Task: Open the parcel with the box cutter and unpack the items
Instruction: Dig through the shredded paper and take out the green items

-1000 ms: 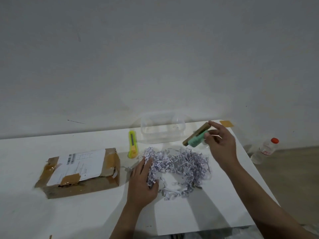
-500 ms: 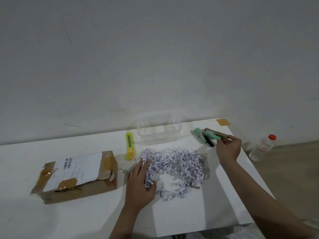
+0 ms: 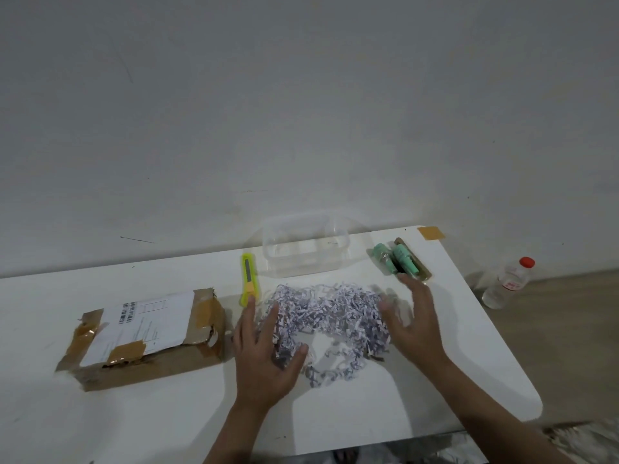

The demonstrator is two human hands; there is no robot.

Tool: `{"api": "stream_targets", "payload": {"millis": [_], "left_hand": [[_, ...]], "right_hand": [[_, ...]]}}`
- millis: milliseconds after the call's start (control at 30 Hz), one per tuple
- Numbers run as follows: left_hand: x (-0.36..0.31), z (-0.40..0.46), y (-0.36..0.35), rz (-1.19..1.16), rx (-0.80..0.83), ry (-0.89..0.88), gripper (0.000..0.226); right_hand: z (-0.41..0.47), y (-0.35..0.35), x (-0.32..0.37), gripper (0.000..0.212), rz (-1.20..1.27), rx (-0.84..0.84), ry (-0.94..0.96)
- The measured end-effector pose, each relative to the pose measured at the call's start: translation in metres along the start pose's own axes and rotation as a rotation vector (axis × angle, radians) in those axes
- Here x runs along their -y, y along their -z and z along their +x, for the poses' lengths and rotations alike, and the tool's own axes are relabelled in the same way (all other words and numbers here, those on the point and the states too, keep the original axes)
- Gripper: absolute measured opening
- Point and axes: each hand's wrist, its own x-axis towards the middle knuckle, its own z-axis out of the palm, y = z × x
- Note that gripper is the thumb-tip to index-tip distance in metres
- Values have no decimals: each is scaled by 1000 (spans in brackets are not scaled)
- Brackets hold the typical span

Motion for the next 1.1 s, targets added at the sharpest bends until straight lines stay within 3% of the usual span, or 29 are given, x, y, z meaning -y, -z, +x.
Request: {"api": "stream_targets", "payload": {"millis": [67, 167, 300, 500, 633, 733, 867, 967, 1100], "left_hand": [[1, 3, -4, 14, 27, 189, 87], [3, 9, -13, -20, 141, 365, 101], [-4, 17, -24, -6, 263, 397, 104], [-26, 13, -38, -228, 281, 345, 64], [-36, 8, -23, -264, 175, 296, 57], [-40, 4, -9, -168, 69, 280, 57], [-28, 4, 0, -40, -33, 279, 67], [-14, 9, -2, -26, 10, 285, 77], [-6, 20, -14, -179, 232, 354, 79]], "right_hand": [[-7, -5, -3, 80, -50, 182, 69], [-6, -18, -6, 89, -150, 279, 53], [1, -33, 2, 93, -250, 353, 47], [-13, -51, 12, 80, -184, 485, 98], [-15, -44, 16, 70, -87, 384, 154], [-3, -32, 18, 73, -76, 268, 208], [23, -25, 15, 74, -68, 249, 205], [40, -33, 12, 83, -73, 400, 138], [50, -51, 14, 88, -72, 653, 36]]}}
